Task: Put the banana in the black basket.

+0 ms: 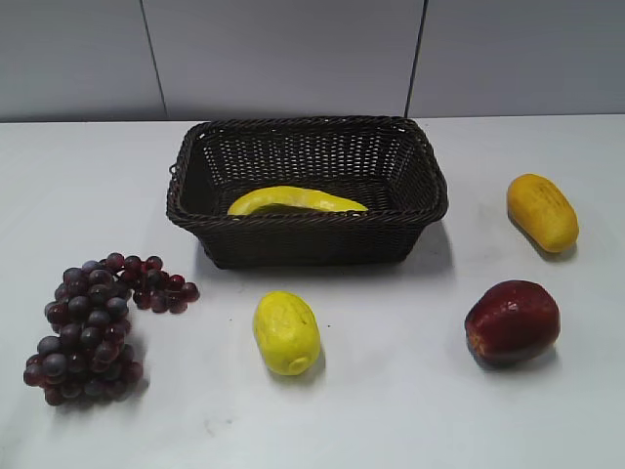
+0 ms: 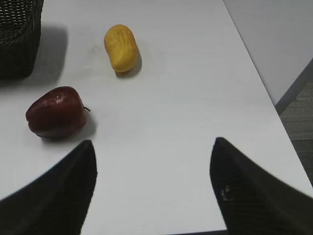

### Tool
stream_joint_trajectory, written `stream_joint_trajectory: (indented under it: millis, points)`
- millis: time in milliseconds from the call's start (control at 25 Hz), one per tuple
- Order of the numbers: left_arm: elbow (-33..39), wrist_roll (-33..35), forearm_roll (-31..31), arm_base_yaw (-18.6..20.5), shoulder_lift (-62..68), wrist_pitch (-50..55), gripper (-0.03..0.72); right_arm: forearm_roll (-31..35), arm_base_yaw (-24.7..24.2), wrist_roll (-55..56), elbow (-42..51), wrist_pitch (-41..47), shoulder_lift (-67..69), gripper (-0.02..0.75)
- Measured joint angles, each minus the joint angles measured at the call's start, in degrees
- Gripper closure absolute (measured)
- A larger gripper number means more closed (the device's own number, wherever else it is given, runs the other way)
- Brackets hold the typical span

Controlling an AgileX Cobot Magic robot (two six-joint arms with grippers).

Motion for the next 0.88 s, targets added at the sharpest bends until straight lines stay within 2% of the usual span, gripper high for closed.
stream_joint_trajectory:
  millis: [520, 880]
  points:
    - [18.2, -1.0, -0.2, 0.0, -27.4, 0.1, 0.132, 0.0, 0.0, 0.0, 0.0, 0.0, 0.0, 0.186]
    - [21.1, -2.0, -0.2, 0.0, -40.8, -1.8, 0.132, 0.0, 0.0, 0.0, 0.0, 0.0, 0.0, 0.186]
